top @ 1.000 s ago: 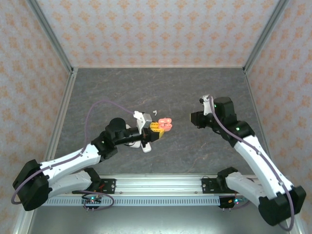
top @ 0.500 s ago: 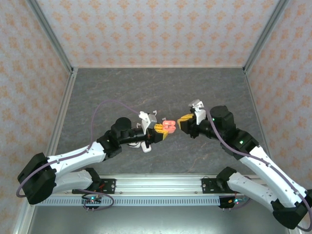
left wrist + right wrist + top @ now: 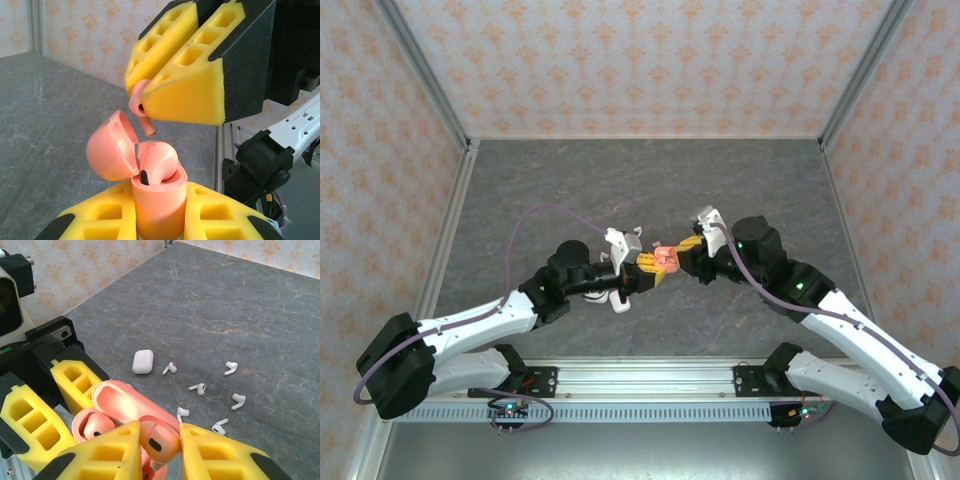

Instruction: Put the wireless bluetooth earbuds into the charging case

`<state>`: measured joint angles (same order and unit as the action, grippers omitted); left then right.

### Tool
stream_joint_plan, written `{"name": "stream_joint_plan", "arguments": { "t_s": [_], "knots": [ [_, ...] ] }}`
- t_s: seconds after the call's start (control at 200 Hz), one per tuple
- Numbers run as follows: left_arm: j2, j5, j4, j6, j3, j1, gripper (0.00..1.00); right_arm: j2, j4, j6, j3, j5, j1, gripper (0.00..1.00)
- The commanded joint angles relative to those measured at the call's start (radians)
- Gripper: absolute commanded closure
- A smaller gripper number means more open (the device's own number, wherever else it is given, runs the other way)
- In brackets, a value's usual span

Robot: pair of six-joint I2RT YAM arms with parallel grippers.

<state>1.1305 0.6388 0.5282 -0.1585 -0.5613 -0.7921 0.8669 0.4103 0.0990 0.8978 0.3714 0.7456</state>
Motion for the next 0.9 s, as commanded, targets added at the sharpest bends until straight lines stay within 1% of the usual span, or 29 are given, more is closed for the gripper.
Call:
{"name": "stream_joint_plan", "arguments": {
  "t_s": [0.0,0.611,0.896],
  "knots": [
    [-0.020,0.000,0.029,0.012,-0.029,-0.009,1.00,-0.002,-0.023,0.013,0.018,-0.008,0.008,0.78],
    [-0.031,-0.011,0.056,-0.007,-0.031,-0.009,1.00,-0.003,-0.005,0.012,-0.020,0.029,0.009,0.78],
    [-0.031,-0.015,0.063,-0.013,-0.029,-0.010,1.00,-0.005,-0.004,0.002,-0.023,0.066,0.009,0.77]
  ]
}}
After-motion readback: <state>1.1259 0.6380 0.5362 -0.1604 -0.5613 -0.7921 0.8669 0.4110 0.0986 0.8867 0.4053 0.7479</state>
